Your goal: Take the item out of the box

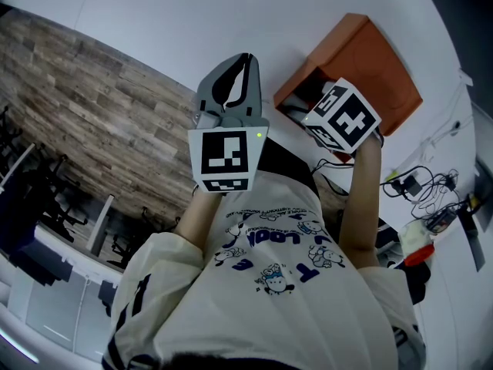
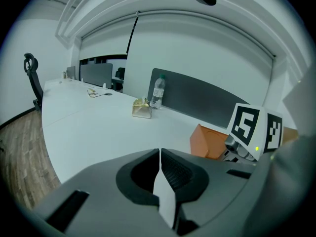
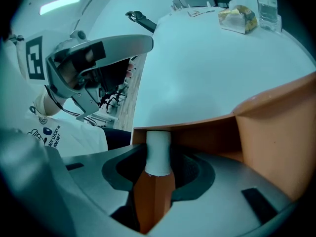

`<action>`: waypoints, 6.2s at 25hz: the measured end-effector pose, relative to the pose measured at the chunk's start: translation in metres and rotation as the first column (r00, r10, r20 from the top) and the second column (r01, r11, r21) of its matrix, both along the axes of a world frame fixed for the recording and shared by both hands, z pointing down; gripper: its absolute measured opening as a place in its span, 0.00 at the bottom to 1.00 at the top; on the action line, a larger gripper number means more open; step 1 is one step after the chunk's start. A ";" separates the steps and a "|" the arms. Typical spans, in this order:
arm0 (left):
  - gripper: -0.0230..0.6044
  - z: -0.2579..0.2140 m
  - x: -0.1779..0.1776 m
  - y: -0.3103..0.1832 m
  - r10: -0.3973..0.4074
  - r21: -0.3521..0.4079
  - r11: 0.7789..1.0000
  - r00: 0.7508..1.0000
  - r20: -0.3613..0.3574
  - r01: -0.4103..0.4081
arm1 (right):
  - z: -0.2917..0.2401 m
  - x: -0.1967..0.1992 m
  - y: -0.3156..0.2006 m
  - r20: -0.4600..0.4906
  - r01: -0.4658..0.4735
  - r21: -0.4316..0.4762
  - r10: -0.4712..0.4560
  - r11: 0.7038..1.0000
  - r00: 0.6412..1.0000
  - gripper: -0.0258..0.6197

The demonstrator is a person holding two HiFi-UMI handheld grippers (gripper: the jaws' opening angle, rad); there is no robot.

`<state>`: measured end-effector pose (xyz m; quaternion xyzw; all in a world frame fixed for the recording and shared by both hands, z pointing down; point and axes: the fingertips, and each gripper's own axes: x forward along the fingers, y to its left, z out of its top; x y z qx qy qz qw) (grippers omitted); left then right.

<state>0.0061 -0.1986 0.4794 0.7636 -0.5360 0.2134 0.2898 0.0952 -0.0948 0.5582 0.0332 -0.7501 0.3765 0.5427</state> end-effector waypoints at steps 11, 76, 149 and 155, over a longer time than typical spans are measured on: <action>0.07 -0.008 0.001 0.002 0.028 0.020 0.999 1.000 -0.005 -0.028 | -0.003 0.002 -0.001 -0.028 -0.047 0.053 0.049 0.998 0.998 0.30; 0.07 -0.131 0.056 0.024 0.236 0.288 0.933 0.971 -0.038 -0.216 | -0.134 0.041 -0.018 0.162 -0.599 0.444 0.597 0.667 0.786 0.30; 0.07 -0.217 0.000 0.003 0.038 0.462 0.887 0.997 -0.062 -0.005 | -0.308 -0.014 -0.092 0.700 -0.803 0.571 0.410 0.171 0.584 0.30; 0.07 -0.223 -0.004 0.004 0.020 0.475 0.880 0.998 -0.066 0.014 | -0.316 -0.018 -0.089 0.724 -0.811 0.565 0.381 0.152 0.575 0.30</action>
